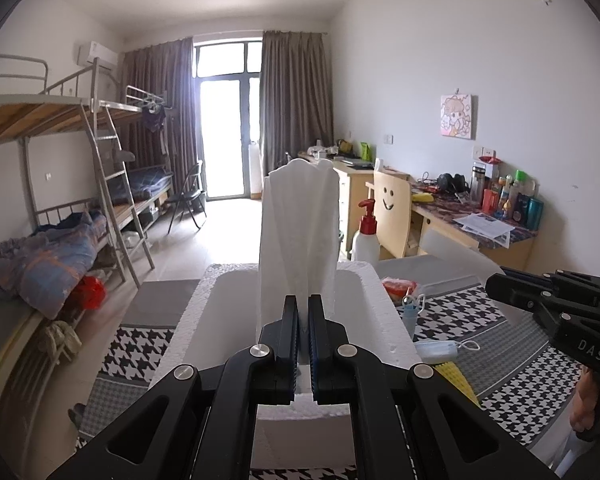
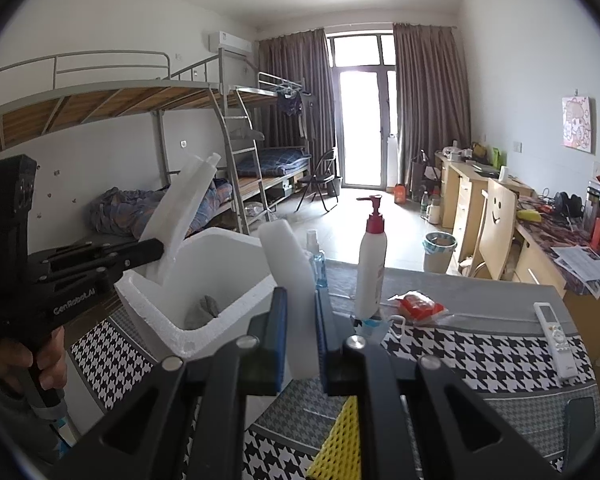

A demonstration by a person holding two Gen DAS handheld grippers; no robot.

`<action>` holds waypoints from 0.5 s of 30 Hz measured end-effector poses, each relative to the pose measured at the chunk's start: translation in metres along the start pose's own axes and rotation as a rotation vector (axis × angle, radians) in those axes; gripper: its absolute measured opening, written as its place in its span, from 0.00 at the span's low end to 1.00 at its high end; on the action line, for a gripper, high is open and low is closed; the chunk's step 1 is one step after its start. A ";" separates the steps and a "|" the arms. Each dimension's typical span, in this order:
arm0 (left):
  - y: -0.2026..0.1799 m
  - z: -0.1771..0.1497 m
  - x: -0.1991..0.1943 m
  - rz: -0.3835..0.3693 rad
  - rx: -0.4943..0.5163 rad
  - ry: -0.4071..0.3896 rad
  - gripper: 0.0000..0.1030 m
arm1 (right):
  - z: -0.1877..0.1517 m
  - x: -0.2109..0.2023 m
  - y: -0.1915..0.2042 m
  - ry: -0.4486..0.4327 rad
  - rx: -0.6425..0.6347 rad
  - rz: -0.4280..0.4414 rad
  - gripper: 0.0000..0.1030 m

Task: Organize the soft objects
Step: 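Lower the cloth into the foam box and open the left gripper while the right gripper holds the roller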

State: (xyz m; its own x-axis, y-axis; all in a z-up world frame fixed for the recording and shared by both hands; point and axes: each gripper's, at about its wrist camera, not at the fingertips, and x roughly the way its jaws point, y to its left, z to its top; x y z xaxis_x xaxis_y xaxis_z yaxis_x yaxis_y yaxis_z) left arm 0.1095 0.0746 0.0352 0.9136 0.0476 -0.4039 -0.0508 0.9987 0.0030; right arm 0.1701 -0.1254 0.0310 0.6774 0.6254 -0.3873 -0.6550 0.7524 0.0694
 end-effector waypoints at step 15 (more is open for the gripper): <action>0.025 -0.002 0.010 0.028 -0.050 0.002 0.82 | 0.005 0.015 0.007 0.019 -0.003 -0.012 0.16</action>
State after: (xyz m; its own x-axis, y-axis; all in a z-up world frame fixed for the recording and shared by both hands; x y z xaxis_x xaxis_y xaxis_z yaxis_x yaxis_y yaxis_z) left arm 0.1164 0.0997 0.0293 0.9108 0.0752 -0.4059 -0.0962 0.9949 -0.0314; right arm 0.1777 -0.1095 0.0305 0.6786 0.6126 -0.4051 -0.6483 0.7589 0.0617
